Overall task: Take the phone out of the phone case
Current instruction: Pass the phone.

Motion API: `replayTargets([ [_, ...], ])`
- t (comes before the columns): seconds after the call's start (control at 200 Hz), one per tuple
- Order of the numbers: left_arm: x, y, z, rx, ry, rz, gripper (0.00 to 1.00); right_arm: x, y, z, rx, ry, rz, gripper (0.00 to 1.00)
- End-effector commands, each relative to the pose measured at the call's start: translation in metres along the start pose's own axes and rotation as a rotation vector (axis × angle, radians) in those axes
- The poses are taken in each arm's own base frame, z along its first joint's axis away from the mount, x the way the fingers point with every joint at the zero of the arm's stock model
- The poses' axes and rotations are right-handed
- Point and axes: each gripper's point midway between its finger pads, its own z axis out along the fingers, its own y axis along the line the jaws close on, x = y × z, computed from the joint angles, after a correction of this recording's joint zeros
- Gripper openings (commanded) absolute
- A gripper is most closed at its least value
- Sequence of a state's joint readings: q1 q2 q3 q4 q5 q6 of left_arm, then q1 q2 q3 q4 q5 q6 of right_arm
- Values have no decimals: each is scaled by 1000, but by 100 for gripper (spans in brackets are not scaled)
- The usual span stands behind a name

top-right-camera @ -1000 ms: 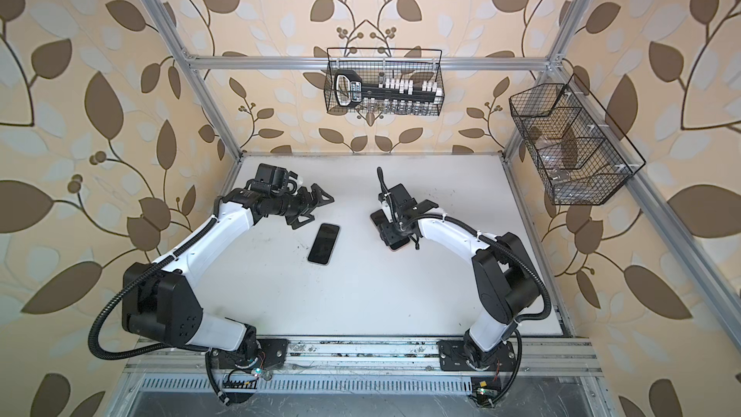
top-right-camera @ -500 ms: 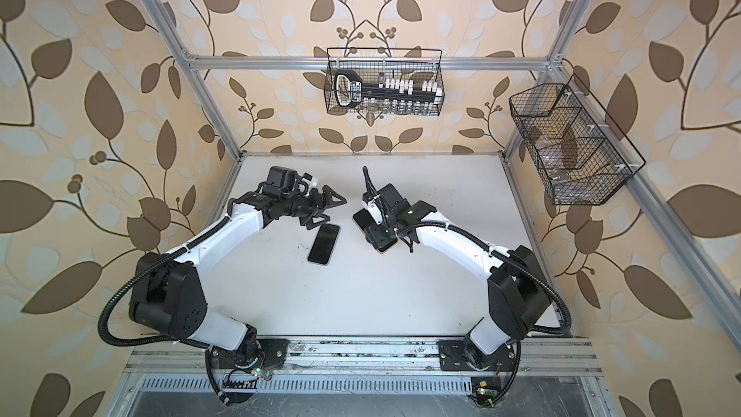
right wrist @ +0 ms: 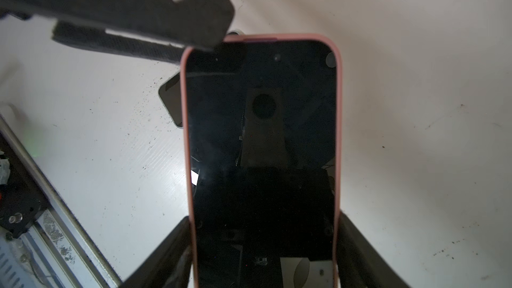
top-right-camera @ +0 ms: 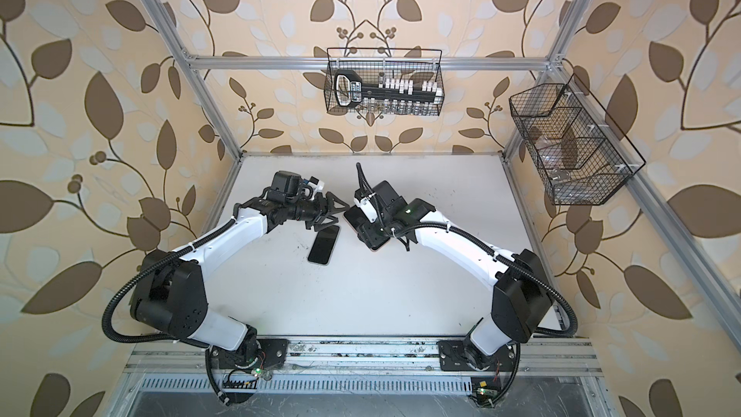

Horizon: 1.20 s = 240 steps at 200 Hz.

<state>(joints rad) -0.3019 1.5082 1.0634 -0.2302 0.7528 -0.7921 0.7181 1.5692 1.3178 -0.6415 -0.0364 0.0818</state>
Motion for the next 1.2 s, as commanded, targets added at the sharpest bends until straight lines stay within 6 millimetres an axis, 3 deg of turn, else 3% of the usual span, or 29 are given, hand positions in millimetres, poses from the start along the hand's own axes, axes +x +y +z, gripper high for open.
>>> replayTargets([
  [0.0, 5, -20, -4, 78, 11, 71, 73, -20, 8, -9, -32, -55, -9, 59],
  [0.145, 6, -23, -5, 93, 13, 93, 72, -22, 11, -9, -43, -56, -8, 59],
  [0.255, 6, -28, -6, 112, 13, 108, 62, -20, 13, -7, -48, -50, -12, 59],
  [0.49, 7, -29, -4, 125, 26, 113, 54, -21, 15, -7, -51, -51, -14, 60],
  [0.805, 10, -23, -5, 72, -17, 96, 49, -22, 13, -6, -41, -52, 4, 60],
  [0.825, 11, -30, -11, 78, -39, 113, 49, -22, 13, -6, -41, -51, 6, 60],
  [1.195, 12, -36, -12, 60, -111, 119, 43, -26, 17, -7, -46, -58, 6, 60],
])
